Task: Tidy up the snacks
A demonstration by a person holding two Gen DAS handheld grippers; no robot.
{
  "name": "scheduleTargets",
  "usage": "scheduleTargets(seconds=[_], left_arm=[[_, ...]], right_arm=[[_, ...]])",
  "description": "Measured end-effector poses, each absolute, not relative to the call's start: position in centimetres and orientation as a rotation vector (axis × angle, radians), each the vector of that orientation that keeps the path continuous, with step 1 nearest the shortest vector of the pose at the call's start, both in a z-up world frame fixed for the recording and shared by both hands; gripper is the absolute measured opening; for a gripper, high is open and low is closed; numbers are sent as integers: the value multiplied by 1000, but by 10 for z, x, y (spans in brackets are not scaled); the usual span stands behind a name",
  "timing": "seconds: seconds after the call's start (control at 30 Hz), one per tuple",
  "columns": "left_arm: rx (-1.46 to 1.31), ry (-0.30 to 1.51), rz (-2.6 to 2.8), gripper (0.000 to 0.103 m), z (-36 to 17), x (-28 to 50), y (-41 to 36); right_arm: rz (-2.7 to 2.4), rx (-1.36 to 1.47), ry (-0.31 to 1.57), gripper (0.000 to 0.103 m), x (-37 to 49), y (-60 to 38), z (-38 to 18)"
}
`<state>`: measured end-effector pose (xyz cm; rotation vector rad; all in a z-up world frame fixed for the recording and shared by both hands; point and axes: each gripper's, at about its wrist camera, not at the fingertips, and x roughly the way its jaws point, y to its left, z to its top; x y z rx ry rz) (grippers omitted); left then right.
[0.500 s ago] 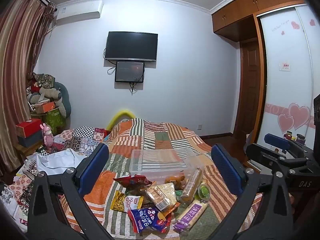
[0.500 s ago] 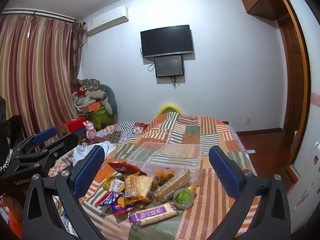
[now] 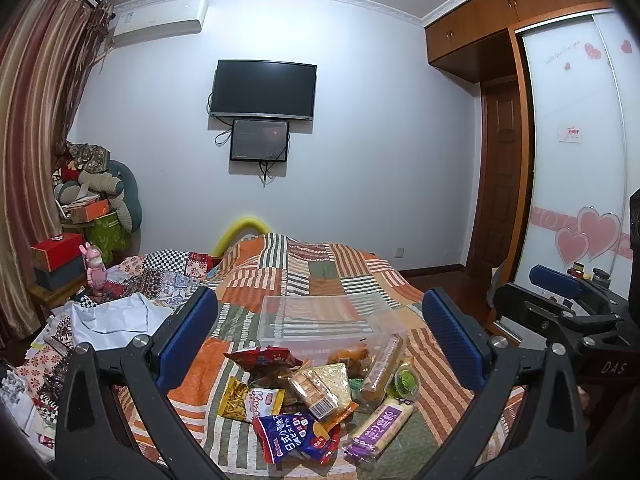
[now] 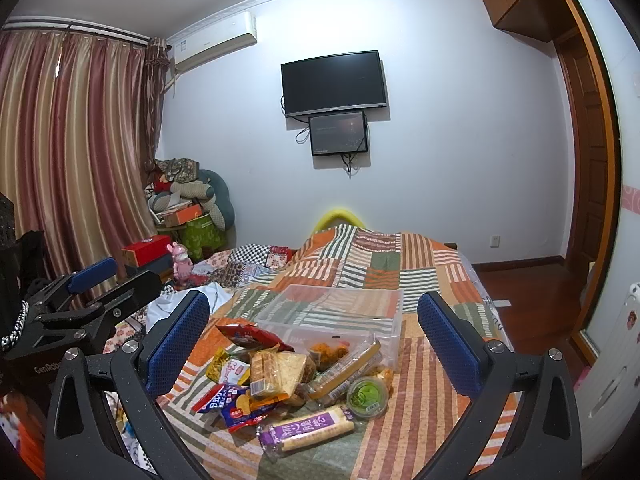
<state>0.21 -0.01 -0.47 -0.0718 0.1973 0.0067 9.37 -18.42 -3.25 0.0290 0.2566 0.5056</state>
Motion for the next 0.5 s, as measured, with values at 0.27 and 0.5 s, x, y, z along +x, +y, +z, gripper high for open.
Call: scheduleTargets(seconds=[0.27,0.5], left_arm=[[-78,197,2,103,-5,1,1],[-86,199,9,103,-6,3,2]], right_arm=[[506,28,257,103,93,-184,-32],[503,28,257,103,93,-184,-31]])
